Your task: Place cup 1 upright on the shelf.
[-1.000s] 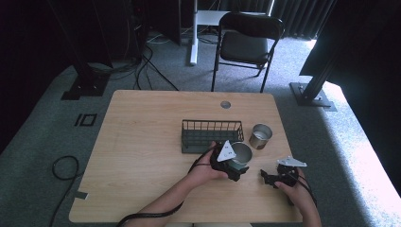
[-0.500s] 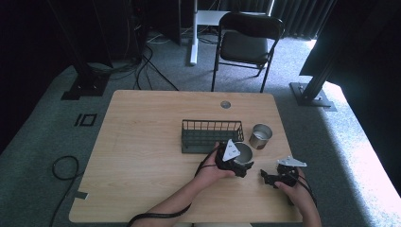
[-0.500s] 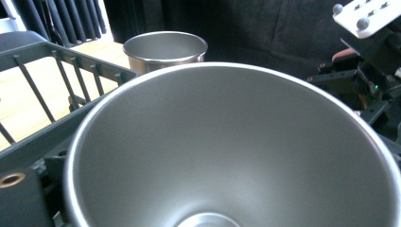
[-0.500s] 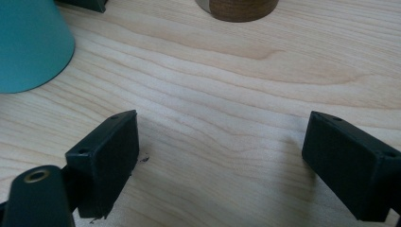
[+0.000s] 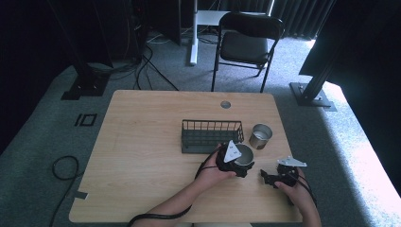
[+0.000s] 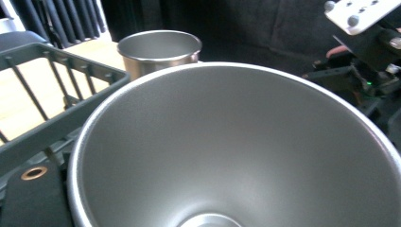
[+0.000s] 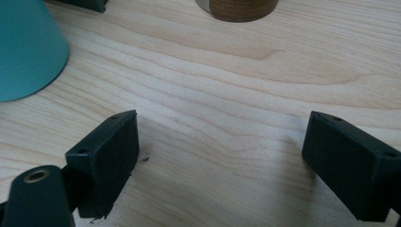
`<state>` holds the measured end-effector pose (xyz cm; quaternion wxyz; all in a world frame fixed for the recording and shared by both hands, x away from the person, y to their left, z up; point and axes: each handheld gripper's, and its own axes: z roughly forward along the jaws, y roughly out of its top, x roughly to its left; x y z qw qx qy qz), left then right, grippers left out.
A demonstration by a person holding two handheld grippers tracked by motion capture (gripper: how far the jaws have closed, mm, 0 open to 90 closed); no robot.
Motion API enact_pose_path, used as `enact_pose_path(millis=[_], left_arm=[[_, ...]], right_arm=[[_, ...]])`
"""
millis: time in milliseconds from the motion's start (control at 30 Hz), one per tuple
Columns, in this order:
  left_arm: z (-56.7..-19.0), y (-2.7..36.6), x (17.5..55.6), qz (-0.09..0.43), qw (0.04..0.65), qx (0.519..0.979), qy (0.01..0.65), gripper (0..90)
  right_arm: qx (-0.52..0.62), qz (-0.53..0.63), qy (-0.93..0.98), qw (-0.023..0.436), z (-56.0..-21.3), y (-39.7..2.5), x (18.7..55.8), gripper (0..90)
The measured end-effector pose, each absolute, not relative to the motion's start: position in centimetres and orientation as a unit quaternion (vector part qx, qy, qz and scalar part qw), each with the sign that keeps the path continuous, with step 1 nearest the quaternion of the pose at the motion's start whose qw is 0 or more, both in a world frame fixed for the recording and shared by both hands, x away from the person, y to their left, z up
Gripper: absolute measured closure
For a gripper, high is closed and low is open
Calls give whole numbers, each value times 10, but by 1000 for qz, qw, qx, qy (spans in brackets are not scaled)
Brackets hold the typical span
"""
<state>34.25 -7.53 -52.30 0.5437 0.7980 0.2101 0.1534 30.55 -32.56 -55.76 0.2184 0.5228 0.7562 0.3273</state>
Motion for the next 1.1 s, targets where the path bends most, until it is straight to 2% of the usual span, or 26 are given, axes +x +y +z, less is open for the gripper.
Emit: enact_pose_path(millis=[600,1100], left_arm=[[-491,-72,335,123,559,797,194,130],[-445,-59,336,149,573,784,185,130]], right_arm=[[522,327,757,219,-558,-326,306,113],[522,327,757,219,-558,-326,306,114]])
